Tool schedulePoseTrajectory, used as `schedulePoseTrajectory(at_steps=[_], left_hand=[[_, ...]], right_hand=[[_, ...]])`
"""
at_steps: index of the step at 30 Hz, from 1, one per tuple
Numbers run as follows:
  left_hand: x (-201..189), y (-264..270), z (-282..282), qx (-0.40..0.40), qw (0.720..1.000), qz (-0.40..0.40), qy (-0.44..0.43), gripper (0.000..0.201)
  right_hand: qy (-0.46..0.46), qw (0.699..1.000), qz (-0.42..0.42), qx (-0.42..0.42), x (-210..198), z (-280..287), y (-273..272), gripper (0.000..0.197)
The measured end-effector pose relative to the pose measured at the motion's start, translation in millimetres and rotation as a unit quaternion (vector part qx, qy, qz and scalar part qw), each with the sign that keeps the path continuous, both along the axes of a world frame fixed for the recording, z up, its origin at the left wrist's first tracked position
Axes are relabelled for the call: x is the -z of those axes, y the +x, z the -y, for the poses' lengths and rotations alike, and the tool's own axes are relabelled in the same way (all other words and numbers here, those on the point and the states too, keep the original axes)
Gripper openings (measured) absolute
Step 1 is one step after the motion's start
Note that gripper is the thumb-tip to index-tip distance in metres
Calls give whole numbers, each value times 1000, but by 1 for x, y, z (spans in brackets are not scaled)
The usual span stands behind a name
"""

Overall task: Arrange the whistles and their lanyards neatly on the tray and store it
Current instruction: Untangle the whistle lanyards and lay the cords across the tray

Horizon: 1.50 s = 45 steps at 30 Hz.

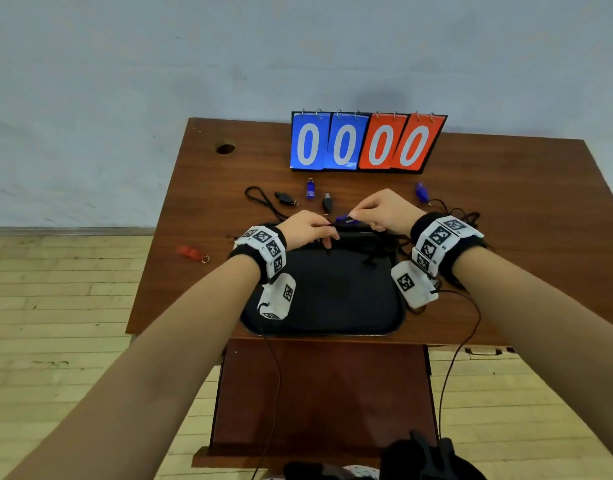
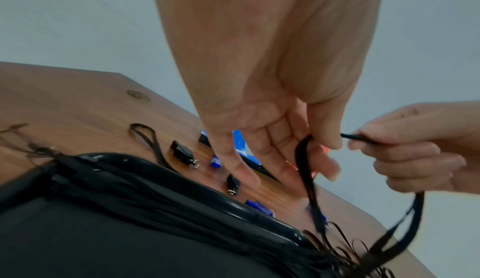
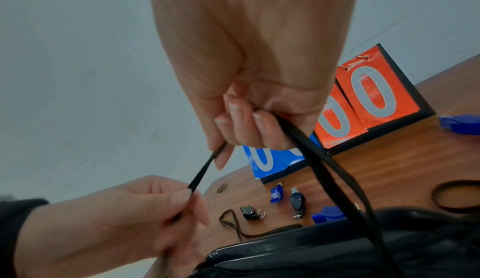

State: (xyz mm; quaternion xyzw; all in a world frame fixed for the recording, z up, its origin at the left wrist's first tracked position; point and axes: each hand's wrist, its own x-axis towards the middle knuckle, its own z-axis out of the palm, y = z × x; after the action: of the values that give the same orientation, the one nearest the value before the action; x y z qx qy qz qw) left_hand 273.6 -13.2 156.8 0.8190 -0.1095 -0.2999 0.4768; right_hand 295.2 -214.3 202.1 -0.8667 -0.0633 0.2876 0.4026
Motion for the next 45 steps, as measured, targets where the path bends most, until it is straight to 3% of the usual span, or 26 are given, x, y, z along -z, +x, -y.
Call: schedulePoseTrajectory(at_steps=[5, 10, 14, 19, 29, 33, 39, 45], left_hand=[[3, 3, -31, -48, 997, -56, -2, 27], [12, 5, -68, -33, 984, 57, 164, 34], [33, 3, -93, -26, 968, 36, 248, 38], [56, -7, -110, -50, 964, 5, 261, 38], [94, -24, -113, -172, 940, 65, 287, 25], [102, -26, -111, -251, 921, 62, 293, 17], [108, -40, -99, -243, 902, 105, 342, 23], [115, -46, -94, -295, 876, 116, 363, 30]], right_hand=[[-11, 1000, -13, 17, 5, -5, 6, 19], [-29, 999, -29, -1, 14, -3, 5, 18], [-71, 996, -48, 11, 28, 9, 2, 19], [-152, 987, -45, 21, 58, 31, -1, 18], [-181, 975, -24, 127, 118, 49, -13, 15], [-172, 970, -8, 174, 129, 57, -12, 14], [-227, 955, 10, 190, 142, 65, -15, 13], [-297, 934, 46, 194, 143, 67, -22, 29]])
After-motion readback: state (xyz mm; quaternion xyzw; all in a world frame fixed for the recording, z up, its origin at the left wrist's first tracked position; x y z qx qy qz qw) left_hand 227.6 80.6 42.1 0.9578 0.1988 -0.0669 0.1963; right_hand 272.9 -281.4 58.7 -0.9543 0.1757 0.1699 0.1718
